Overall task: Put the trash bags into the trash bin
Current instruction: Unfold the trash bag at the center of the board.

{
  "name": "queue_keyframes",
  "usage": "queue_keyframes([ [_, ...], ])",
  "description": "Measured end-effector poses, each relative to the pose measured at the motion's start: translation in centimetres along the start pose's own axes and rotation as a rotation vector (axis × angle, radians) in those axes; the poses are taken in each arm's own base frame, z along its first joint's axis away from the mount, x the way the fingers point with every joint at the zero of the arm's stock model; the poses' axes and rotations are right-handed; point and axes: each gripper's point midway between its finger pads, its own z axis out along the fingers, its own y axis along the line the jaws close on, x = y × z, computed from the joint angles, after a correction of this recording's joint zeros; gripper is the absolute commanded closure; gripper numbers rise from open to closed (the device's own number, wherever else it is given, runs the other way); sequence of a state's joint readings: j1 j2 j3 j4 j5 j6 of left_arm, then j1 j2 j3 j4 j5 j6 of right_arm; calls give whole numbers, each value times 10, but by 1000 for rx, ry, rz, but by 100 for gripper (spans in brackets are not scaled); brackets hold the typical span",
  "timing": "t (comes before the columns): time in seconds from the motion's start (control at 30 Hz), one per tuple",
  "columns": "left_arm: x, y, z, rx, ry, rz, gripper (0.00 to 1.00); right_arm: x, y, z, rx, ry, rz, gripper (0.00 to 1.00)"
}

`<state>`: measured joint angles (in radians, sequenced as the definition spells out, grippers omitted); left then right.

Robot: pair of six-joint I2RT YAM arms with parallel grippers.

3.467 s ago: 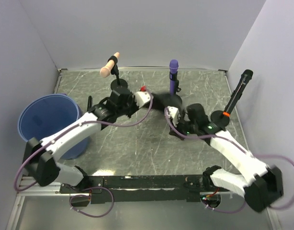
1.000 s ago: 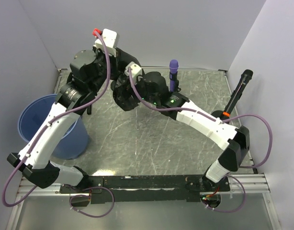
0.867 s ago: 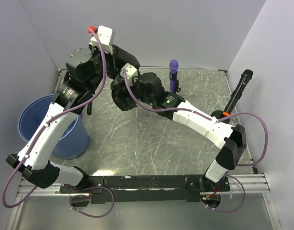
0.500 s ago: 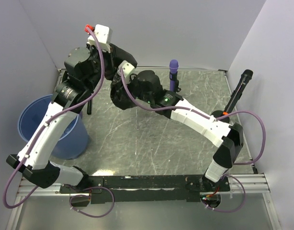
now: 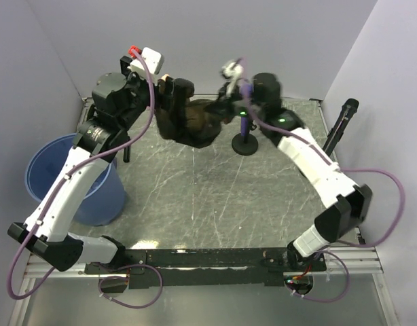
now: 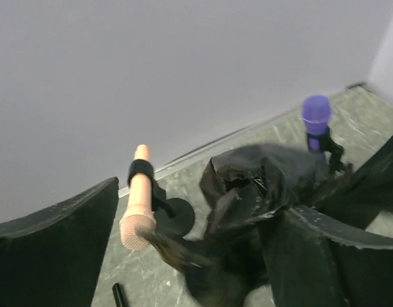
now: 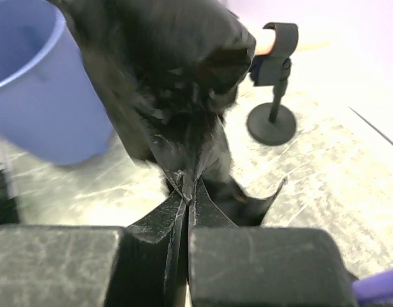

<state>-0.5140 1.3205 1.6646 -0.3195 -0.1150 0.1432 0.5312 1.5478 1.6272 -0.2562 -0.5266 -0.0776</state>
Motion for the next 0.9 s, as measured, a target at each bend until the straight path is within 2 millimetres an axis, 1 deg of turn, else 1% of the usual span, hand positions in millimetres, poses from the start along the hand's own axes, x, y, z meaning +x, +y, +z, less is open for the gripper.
queue_keyframes([
  [0.07,-1,-5,-3,52,-6,1,1,-4,-2,-22,-38,-11,31,100],
  [0.13,-4,-18,-10,128,-18,-6,1,-4,4,-37,-78,-20,52,100],
  [0.2,-5,-29,-23,197,-26,-21,1,6,12,-50,-116,-13,103,100],
  [0.27,-2,-40,-41,260,-28,-36,1,17,18,-57,-143,2,151,100],
  [0.3,1,-44,-50,283,-28,-40,3,21,19,-58,-151,10,169,100],
  [0.33,8,-47,-59,304,-19,-45,3,26,20,-57,-157,20,188,100],
  [0.43,40,-61,-84,372,27,-56,3,37,22,-57,-166,44,227,100],
  [0.47,57,-68,-92,407,55,-60,3,37,22,-57,-167,44,231,100],
  [0.53,85,-80,-102,464,114,-66,3,34,22,-58,-169,38,226,100],
  [0.63,122,-95,-107,543,193,-54,3,21,22,-60,-165,17,208,100],
  [0.73,157,-104,-112,586,254,-34,3,-3,22,-63,-162,-25,172,100],
  [0.83,182,-108,-115,593,274,-28,3,-24,23,-68,-161,-65,137,100],
  [0.9,190,-110,-112,593,268,-29,3,-33,24,-70,-158,-83,120,100],
])
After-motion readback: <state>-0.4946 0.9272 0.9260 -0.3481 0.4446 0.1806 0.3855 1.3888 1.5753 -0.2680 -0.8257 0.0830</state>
